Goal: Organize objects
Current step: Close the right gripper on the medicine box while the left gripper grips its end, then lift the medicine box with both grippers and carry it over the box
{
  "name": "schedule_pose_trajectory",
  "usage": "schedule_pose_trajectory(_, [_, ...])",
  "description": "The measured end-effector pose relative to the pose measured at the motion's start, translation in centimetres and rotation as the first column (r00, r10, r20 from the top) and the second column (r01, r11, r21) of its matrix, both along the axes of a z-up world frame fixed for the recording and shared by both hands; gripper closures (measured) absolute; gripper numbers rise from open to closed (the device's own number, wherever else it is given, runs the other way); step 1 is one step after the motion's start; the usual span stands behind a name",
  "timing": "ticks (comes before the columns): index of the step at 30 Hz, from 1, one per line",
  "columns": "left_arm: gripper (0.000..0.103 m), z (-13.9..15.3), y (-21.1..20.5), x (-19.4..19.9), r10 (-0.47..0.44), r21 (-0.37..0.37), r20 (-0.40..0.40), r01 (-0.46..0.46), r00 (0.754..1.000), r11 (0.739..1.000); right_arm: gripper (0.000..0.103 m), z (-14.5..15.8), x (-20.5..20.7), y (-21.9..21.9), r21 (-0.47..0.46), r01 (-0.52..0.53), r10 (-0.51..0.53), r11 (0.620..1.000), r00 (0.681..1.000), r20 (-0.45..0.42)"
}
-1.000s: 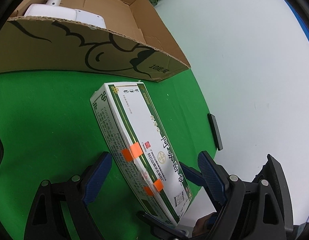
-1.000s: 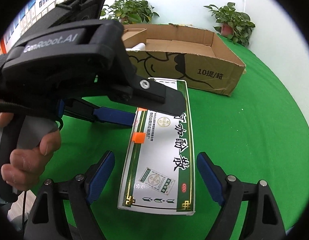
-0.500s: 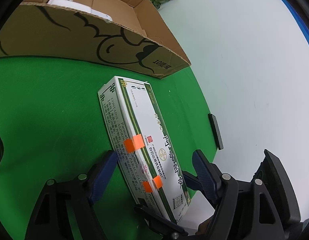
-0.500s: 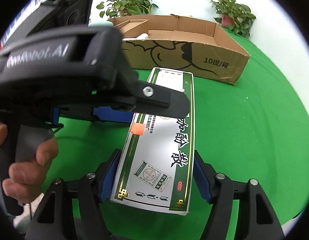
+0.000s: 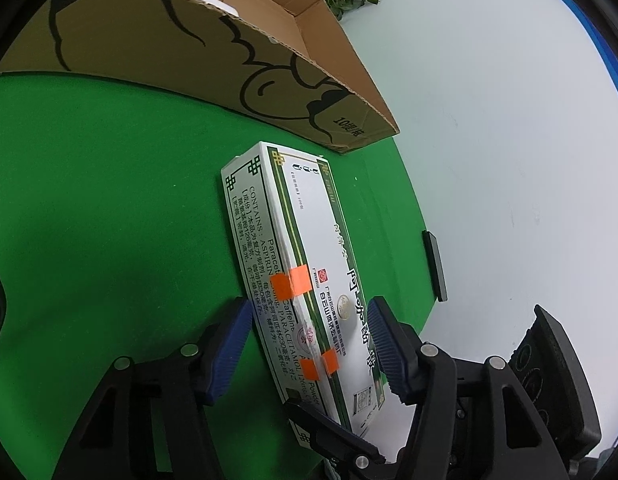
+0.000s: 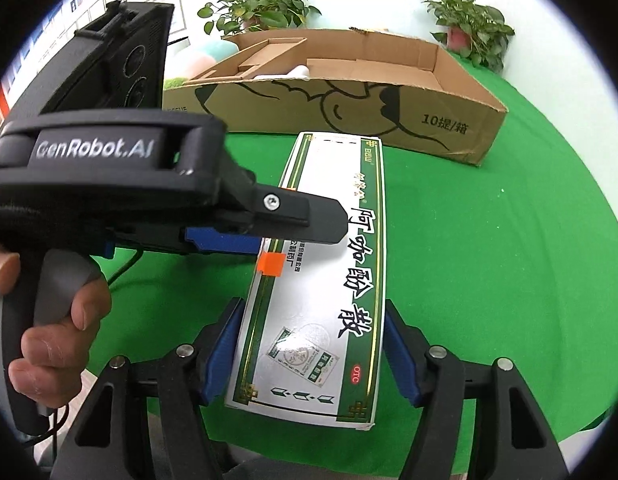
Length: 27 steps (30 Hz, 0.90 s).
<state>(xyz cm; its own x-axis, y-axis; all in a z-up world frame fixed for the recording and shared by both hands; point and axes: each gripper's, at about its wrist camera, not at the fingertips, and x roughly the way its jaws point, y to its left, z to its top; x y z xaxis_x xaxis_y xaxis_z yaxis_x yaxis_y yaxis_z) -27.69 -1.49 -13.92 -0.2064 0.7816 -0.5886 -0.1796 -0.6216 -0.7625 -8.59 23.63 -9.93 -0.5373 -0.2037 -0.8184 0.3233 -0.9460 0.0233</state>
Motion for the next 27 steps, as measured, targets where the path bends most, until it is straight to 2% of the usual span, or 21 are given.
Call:
schedule_pose_trajectory(4, [0.045, 0.3, -1.1, -0.8, 0.003, -0.003, 0.007, -0.003, 1.0, 1.0, 0.039, 0.0, -0.5, 1.3, -0.123, 0.031, -0.025, 0.992, 0.998, 0.051])
schedule_pose_trajectory(6, [0.045, 0.5, -1.6, -1.2, 0.008, -0.007, 0.009, -0.007, 1.0, 1.0, 0.039, 0.2, -0.3, 1.7, -0.203, 0.018, -0.003, 0.979, 0.997, 0.073])
schedule_pose_trajectory(8, [0.047, 0.7, -2.0, -1.6, 0.01, -0.013, 0.007, -0.009, 1.0, 1.0, 0.039, 0.5, -0.1, 1.5, -0.242, -0.007, 0.026, 0.97, 0.997, 0.073])
schedule_pose_trajectory(9, [0.051, 0.8, -2.1, -1.8, 0.01, -0.018, 0.007, -0.01, 1.0, 1.0, 0.039, 0.6, 0.2, 1.1, -0.238, -0.022, 0.038, 0.971, 0.997, 0.064])
schedule_pose_trajectory(15, [0.054, 2.0, -3.7, -2.9, 0.014, -0.029, -0.014, -0.014, 1.0, 0.999, 0.041, 0.6, 0.5, 0.1, -0.193, -0.032, 0.039, 0.981, 0.999, 0.036])
schedule_pose_trajectory(21, [0.056, 5.4, -5.3, -4.0, 0.005, -0.046, -0.093, -0.009, 0.996, 0.999, 0.042, 1.6, 1.1, -0.6, -0.135, -0.041, 0.037, 0.99, 0.999, -0.038])
schedule_pose_trajectory(27, [0.056, 9.0, -7.2, -5.6, 0.008, -0.058, -0.164, -0.018, 0.986, 0.998, 0.042, 3.5, 1.1, -0.8, -0.119, -0.059, 0.043, 0.991, 0.991, -0.13])
